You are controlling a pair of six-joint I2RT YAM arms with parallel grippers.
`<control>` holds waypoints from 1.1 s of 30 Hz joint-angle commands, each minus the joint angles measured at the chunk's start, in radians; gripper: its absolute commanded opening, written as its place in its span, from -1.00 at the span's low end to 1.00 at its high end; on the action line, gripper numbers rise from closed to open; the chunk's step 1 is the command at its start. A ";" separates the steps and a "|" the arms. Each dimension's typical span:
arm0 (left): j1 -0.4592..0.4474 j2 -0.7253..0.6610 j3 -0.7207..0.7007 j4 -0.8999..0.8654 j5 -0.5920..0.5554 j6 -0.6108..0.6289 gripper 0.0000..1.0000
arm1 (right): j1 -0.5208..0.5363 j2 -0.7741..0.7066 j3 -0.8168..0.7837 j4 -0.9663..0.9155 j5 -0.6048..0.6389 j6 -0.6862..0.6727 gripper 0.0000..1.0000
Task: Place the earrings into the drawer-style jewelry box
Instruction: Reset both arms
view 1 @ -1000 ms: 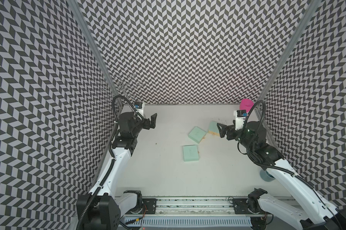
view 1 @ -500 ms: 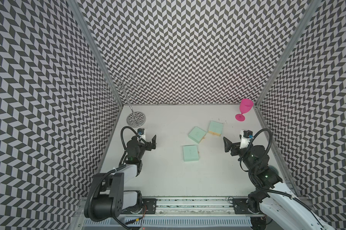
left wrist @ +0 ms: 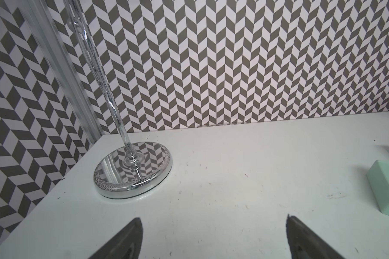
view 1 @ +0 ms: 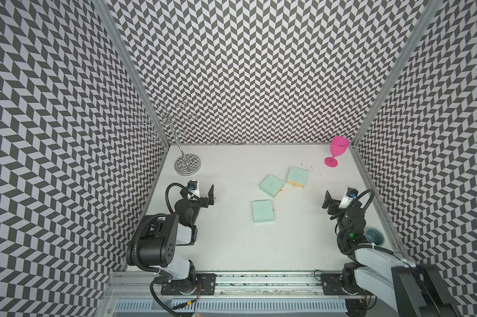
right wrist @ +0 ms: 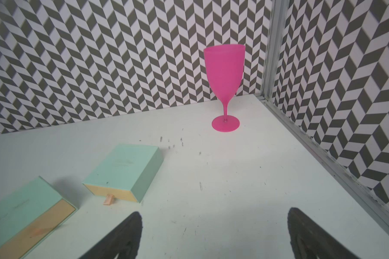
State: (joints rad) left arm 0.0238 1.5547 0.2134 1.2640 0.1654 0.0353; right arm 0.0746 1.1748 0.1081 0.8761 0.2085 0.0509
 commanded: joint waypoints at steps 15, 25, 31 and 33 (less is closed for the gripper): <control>0.015 0.003 0.043 -0.005 -0.028 -0.032 1.00 | -0.044 0.374 0.157 0.380 -0.209 -0.065 0.98; 0.010 0.004 0.046 -0.013 -0.031 -0.028 1.00 | -0.044 0.379 0.150 0.397 -0.210 -0.067 0.99; 0.003 0.007 0.057 -0.030 -0.048 -0.025 1.00 | -0.044 0.378 0.151 0.397 -0.210 -0.066 0.99; -0.005 0.005 0.058 -0.035 -0.064 -0.020 1.00 | -0.044 0.378 0.150 0.398 -0.211 -0.067 0.99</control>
State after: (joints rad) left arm 0.0265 1.5558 0.2504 1.2385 0.1322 0.0254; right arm 0.0357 1.5558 0.2642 1.1839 0.0063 -0.0006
